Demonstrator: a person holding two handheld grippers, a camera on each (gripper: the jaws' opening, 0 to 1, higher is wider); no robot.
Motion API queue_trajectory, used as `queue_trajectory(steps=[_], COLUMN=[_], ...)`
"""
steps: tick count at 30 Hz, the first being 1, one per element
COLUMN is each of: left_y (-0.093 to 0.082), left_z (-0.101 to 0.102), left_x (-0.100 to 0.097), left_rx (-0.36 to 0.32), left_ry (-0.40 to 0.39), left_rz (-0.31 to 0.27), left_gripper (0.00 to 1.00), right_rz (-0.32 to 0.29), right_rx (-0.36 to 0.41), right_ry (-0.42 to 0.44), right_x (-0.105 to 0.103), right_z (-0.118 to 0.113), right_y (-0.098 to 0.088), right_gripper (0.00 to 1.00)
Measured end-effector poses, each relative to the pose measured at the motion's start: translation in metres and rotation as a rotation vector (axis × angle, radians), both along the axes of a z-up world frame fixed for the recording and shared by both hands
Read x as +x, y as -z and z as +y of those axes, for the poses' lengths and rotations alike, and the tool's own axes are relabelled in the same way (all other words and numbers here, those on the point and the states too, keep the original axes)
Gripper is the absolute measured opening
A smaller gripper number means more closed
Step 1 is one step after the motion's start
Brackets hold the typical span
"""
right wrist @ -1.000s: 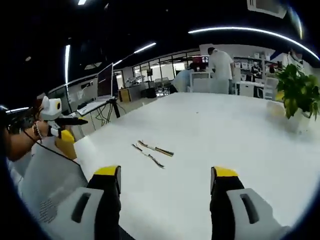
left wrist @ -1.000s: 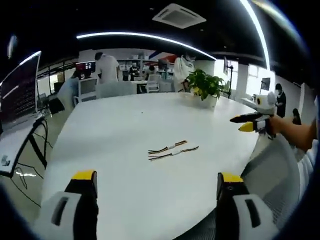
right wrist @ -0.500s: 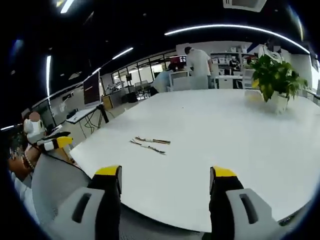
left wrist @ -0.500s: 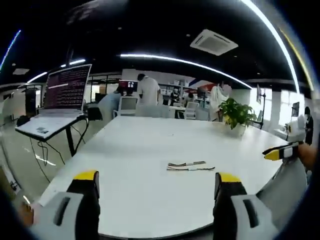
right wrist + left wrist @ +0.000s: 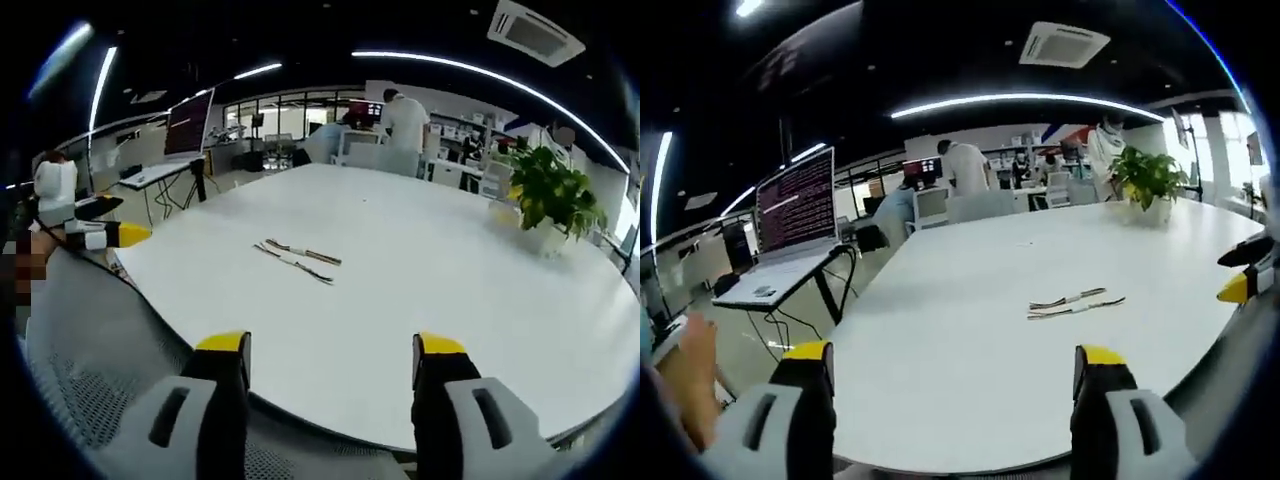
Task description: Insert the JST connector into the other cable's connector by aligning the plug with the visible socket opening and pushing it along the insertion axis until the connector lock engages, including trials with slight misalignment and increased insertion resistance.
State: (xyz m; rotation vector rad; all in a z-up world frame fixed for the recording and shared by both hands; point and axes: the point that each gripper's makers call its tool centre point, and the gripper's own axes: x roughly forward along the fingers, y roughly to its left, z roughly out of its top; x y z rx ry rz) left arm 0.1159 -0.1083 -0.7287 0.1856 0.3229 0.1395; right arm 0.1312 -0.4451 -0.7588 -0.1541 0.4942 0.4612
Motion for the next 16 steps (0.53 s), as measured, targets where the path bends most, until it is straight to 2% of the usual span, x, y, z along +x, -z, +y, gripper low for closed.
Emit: queue_trajectory(steps=[1, 4, 6, 7, 8, 9, 10, 11, 13, 16], left_y=[0.004, 0.006, 0.009, 0.015, 0.023, 0.030, 0.025, 0.024, 0.022, 0.025], left_z=[0.001, 0.000, -0.009, -0.013, -0.020, -0.026, -0.022, -0.021, -0.020, -0.020], left_x=[0.000, 0.002, 0.008, 0.008, 0.007, 0.004, 0.005, 0.006, 0.006, 0.006], left_rx=[0.022, 0.017, -0.036, -0.070, -0.124, -0.159, -0.116, -0.114, -0.129, -0.131], left_ry=[0.003, 0.019, 0.074, 0.093, 0.114, 0.148, 0.137, 0.133, 0.116, 0.120], left_rz=[0.028, 0.039, 0.032, 0.057, 0.096, 0.148, 0.122, 0.114, 0.097, 0.114], left_gripper=[0.99, 0.99, 0.99, 0.96, 0.88, 0.77, 0.63, 0.60, 0.67, 0.68], right_rz=[0.001, 0.003, -0.010, -0.016, -0.025, -0.039, -0.044, -0.043, -0.038, -0.029], right_rx=[0.000, -0.004, -0.002, 0.000, 0.008, 0.021, 0.022, 0.022, 0.019, 0.013], right_ry=[0.000, -0.005, -0.008, -0.008, -0.011, -0.019, -0.019, -0.020, -0.019, -0.020], right_x=[0.000, -0.001, 0.000, 0.000, 0.000, 0.000, 0.000, 0.000, 0.000, 0.000], right_z=[0.000, 0.000, 0.001, 0.001, 0.001, 0.003, 0.003, 0.004, 0.004, 0.004], right_y=[0.000, 0.001, 0.000, -0.001, -0.003, -0.005, -0.006, -0.006, -0.005, -0.003], right_gripper=[0.63, 0.62, 0.61, 0.60, 0.59, 0.56, 0.55, 0.54, 0.55, 0.55])
